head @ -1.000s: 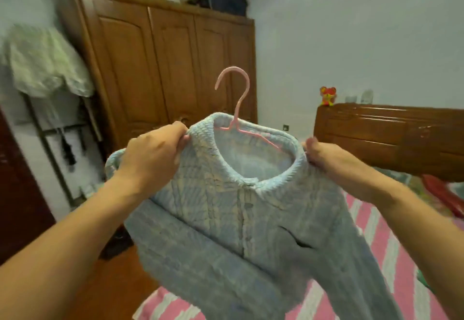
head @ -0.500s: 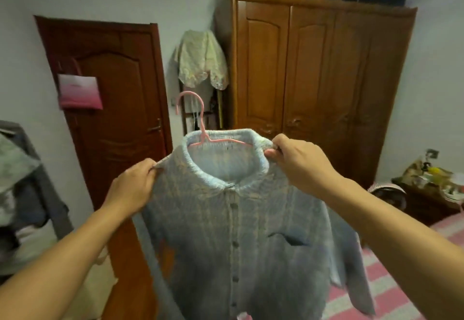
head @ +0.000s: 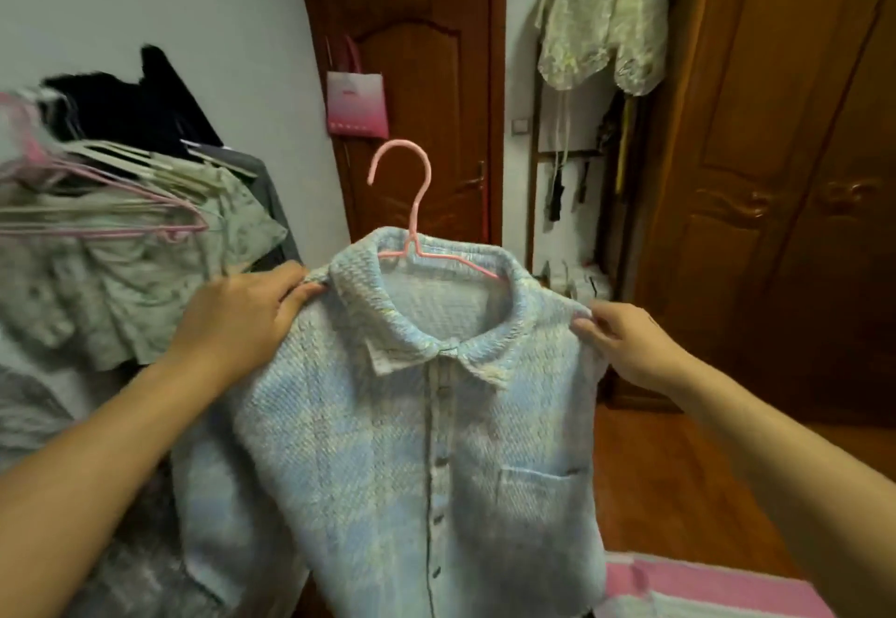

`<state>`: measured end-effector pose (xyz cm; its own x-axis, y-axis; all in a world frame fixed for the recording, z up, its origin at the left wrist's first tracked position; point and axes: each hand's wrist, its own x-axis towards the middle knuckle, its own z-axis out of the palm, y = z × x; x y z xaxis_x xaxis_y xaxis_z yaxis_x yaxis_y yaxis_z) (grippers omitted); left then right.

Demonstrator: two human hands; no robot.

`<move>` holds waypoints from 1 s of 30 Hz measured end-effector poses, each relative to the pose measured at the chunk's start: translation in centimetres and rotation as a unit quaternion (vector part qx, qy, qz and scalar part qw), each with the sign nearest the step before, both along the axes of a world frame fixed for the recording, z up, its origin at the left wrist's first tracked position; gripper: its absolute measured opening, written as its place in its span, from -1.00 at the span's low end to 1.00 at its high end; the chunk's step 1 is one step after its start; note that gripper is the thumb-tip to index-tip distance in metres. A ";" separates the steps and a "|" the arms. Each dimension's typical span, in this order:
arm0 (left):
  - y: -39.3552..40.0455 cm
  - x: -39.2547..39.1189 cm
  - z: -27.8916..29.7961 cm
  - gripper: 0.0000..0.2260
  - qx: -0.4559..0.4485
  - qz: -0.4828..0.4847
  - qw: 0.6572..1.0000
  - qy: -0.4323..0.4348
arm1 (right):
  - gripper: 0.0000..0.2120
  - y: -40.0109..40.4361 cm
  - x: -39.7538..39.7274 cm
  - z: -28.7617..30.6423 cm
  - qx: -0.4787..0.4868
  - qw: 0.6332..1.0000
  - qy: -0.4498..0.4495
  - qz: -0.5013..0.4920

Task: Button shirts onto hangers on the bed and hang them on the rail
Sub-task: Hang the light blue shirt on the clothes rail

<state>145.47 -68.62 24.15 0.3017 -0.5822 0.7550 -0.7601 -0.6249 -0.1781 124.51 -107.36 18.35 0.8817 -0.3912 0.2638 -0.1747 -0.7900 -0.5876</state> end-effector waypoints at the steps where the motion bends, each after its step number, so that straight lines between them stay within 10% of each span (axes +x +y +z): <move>1: 0.4 0.7 -0.5 -0.62 0.019 0.020 1.000 -0.011 | -0.62 -0.1 1.8 -0.6 -0.058 0.998 0.018 -0.015; 6: 1.4 3.5 -0.9 -0.62 0.053 0.141 0.985 -0.082 | -0.76 0.3 9.1 -1.1 -0.291 0.948 -0.097 -0.086; 12: 3.6 4.7 -0.1 -0.65 0.089 0.132 0.979 -0.130 | -0.82 -1.0 14.0 -1.5 0.028 0.975 -0.217 0.036; 18: 3.3 5.5 -4.1 -0.64 0.032 0.241 0.970 0.017 | -0.68 0.8 17.6 -2.3 -0.291 0.951 -0.070 0.078; 24: 1.5 3.8 -4.6 -0.67 -0.024 0.203 0.978 -0.040 | -0.63 0.9 22.5 1.5 -0.118 0.930 -0.003 0.348; 30: 3.8 7.6 -6.6 -0.58 -0.031 0.383 0.882 0.272 | -0.91 5.5 24.0 2.3 0.009 0.890 0.009 0.455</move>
